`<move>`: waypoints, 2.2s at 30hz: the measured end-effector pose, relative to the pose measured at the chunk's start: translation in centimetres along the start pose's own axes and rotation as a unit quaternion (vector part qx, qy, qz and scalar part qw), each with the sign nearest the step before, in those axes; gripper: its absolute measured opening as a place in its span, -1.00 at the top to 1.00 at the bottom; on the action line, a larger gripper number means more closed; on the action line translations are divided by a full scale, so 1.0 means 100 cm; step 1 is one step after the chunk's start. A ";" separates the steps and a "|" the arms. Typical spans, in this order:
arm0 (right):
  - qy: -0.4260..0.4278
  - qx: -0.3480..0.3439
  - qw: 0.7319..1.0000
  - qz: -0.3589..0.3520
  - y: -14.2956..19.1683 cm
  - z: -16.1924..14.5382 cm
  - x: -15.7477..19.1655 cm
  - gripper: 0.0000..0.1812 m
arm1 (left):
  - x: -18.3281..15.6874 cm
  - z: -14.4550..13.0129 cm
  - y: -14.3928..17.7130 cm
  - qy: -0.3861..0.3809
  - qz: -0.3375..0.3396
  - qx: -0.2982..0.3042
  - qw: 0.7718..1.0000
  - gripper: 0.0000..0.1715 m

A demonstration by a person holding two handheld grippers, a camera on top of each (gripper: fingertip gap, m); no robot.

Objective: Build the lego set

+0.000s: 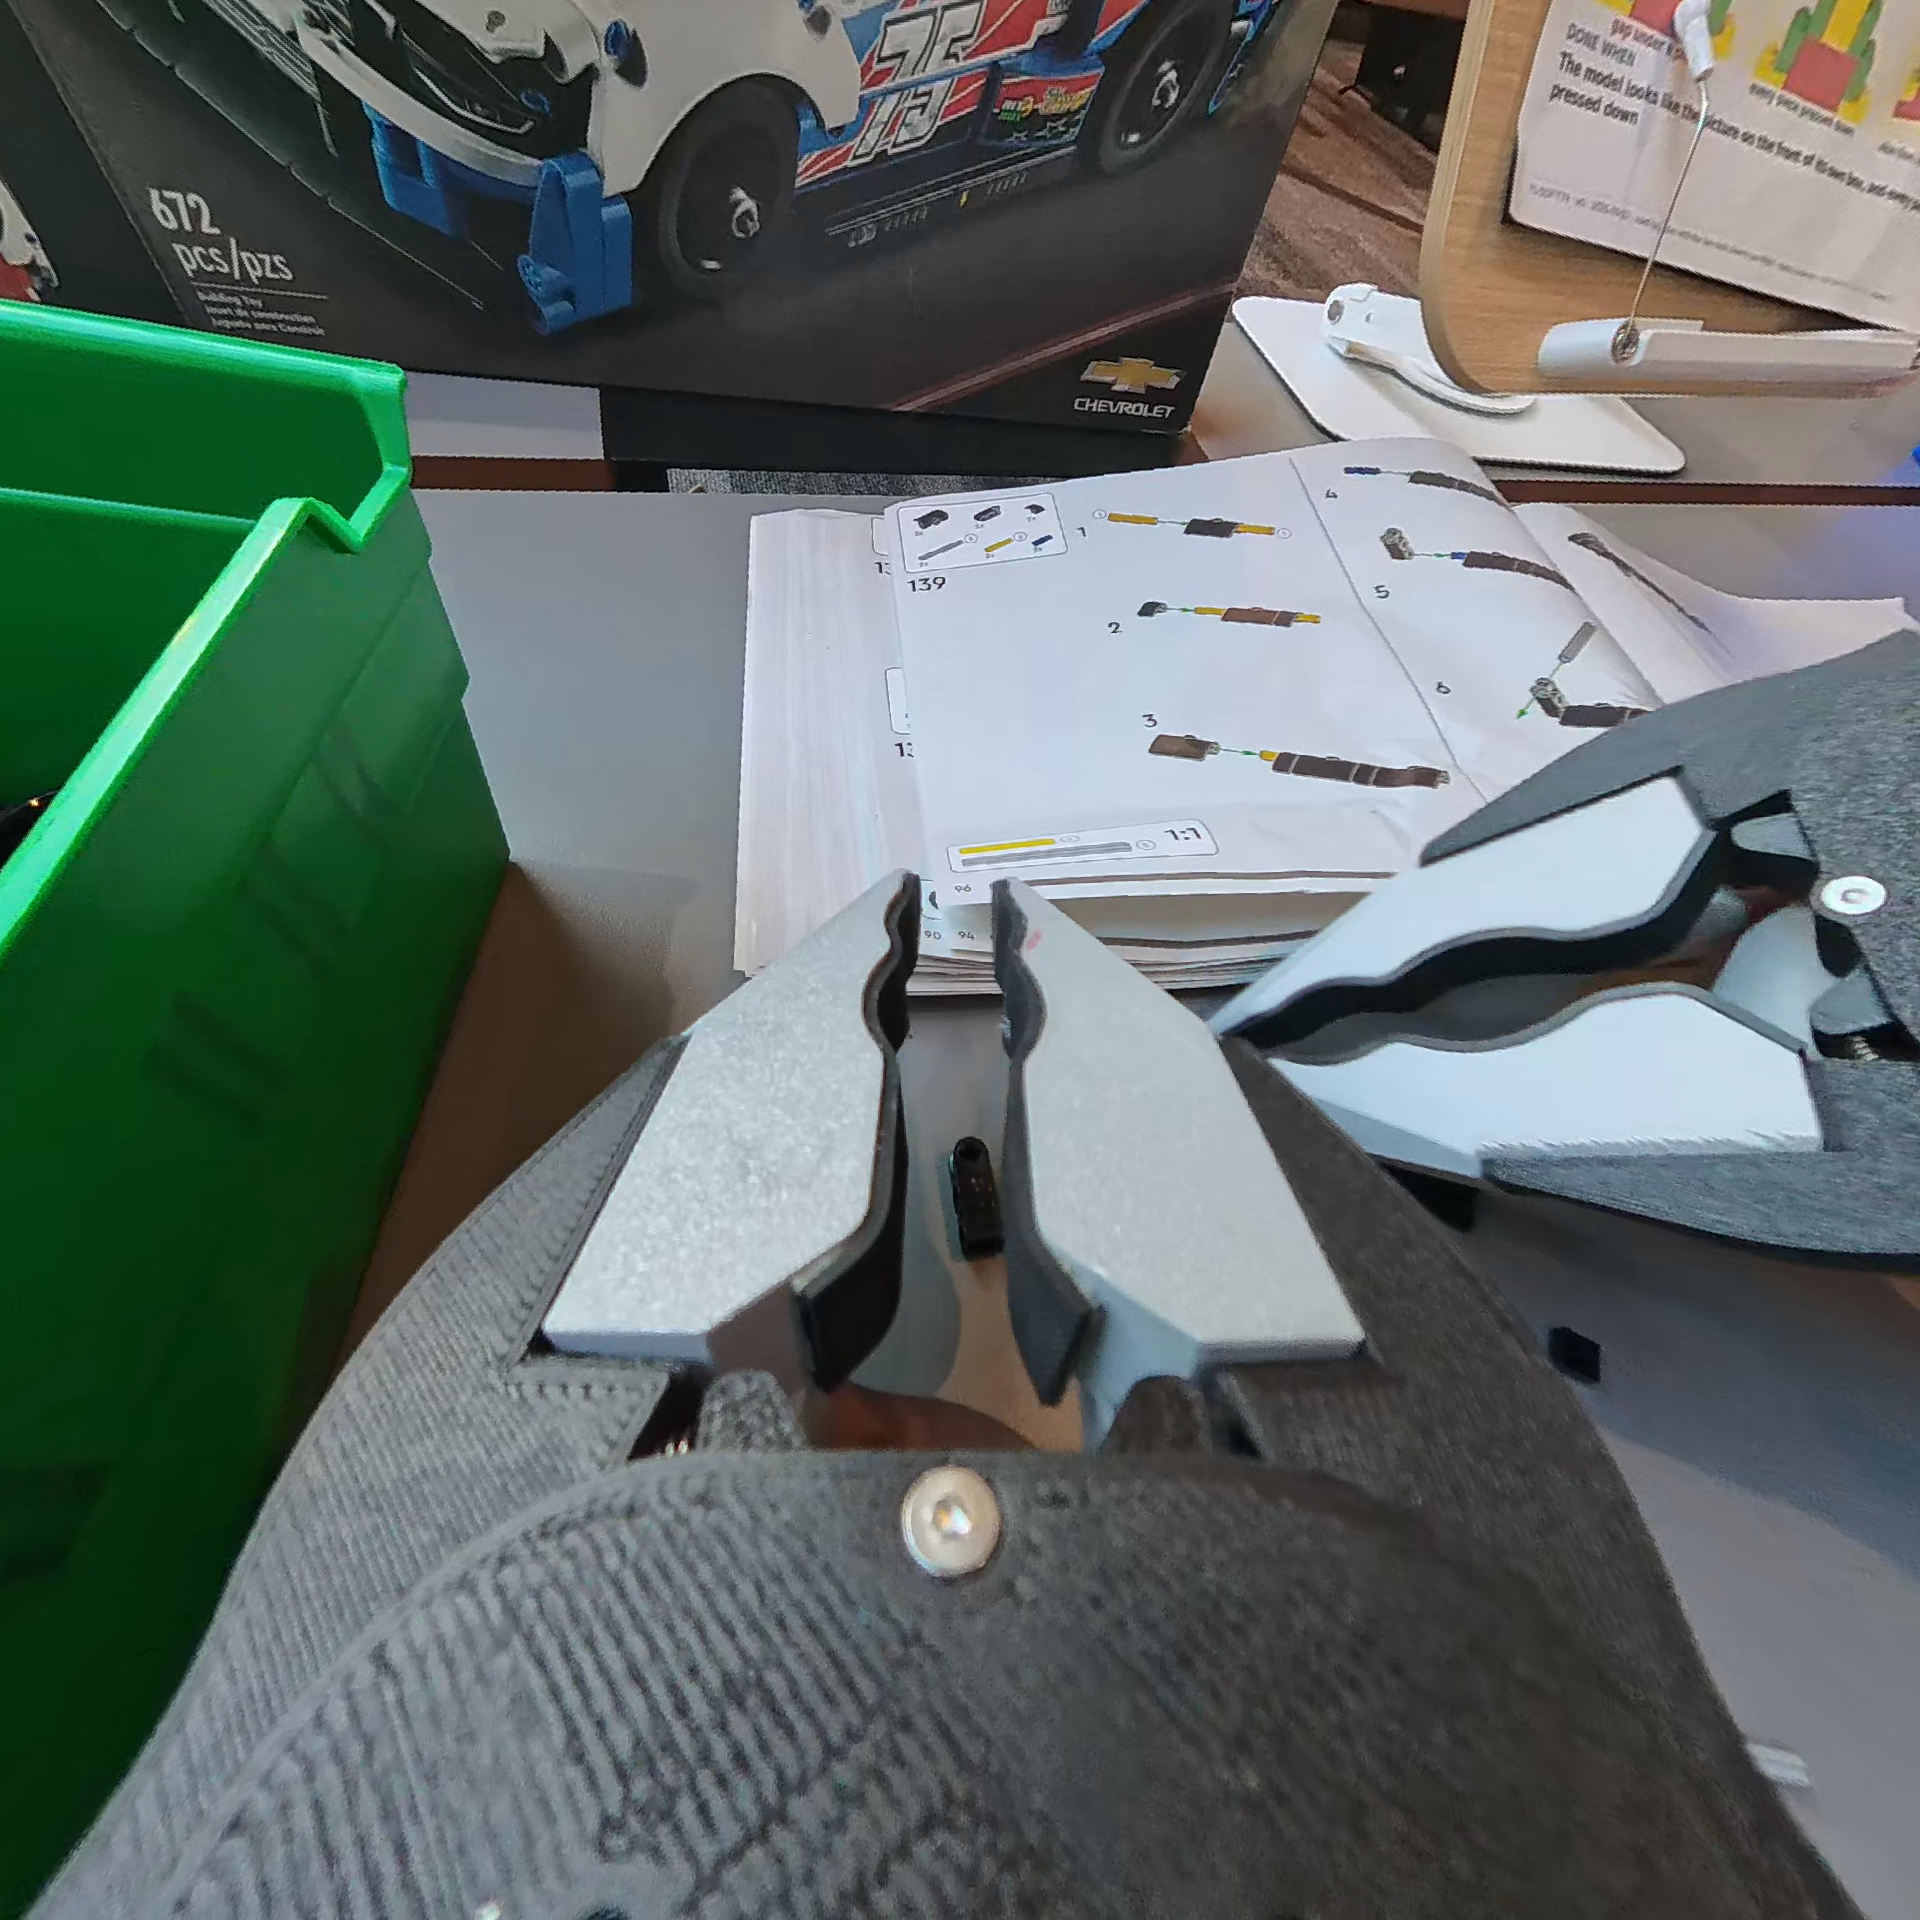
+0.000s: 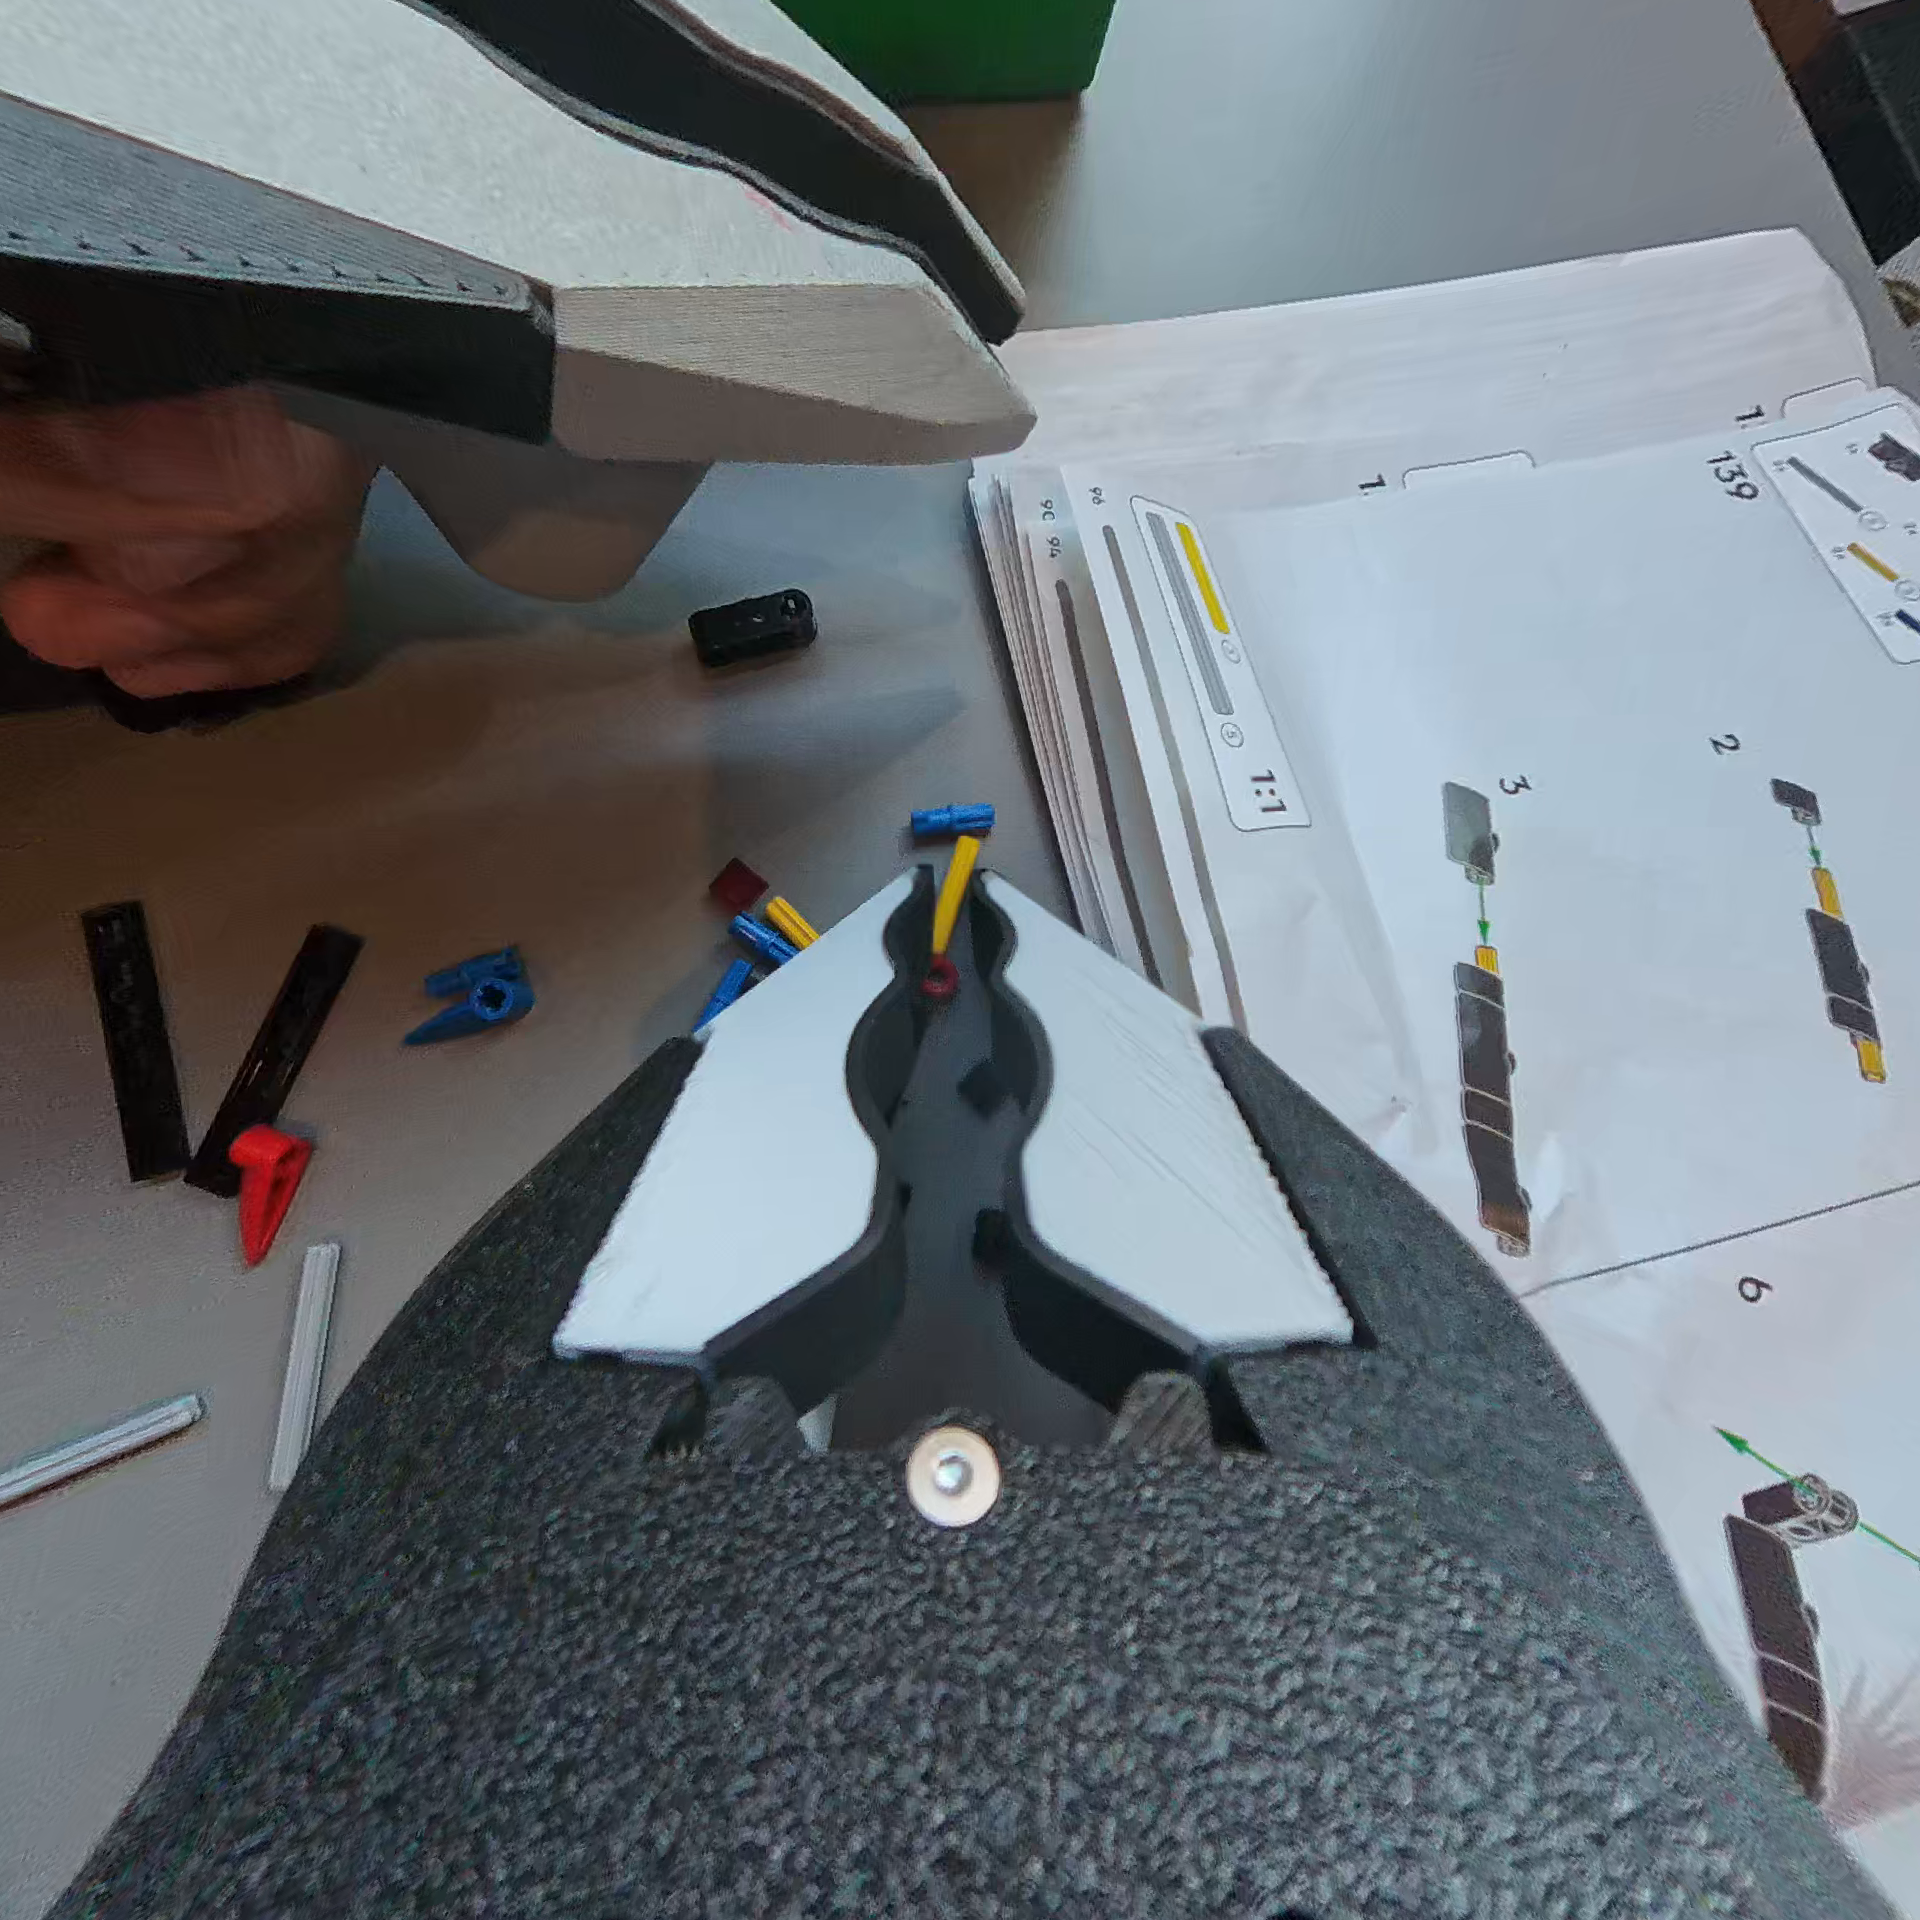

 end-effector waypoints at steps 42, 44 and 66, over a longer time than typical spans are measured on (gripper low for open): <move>-0.102 -0.062 0.991 -0.064 0.089 -0.099 0.039 0.89 | -0.023 -0.004 0.005 -0.091 -0.090 0.008 0.992 0.78; -0.104 -0.068 0.990 -0.066 0.088 -0.096 0.037 0.89 | -0.023 -0.005 0.005 -0.090 -0.093 0.009 0.992 0.78; -0.113 -0.085 0.987 -0.082 0.086 -0.082 0.032 0.89 | -0.023 0.000 0.010 -0.068 -0.107 0.005 0.992 0.78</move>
Point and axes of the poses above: each gripper's, where its closed fingertips meet, y back along the fingers, z out of its top, x = y × z across the jaws, the point moved 10 cm from there along y, back along the fingers, and after that the axes turned 2 degrees about z, right-handed, at the moved point
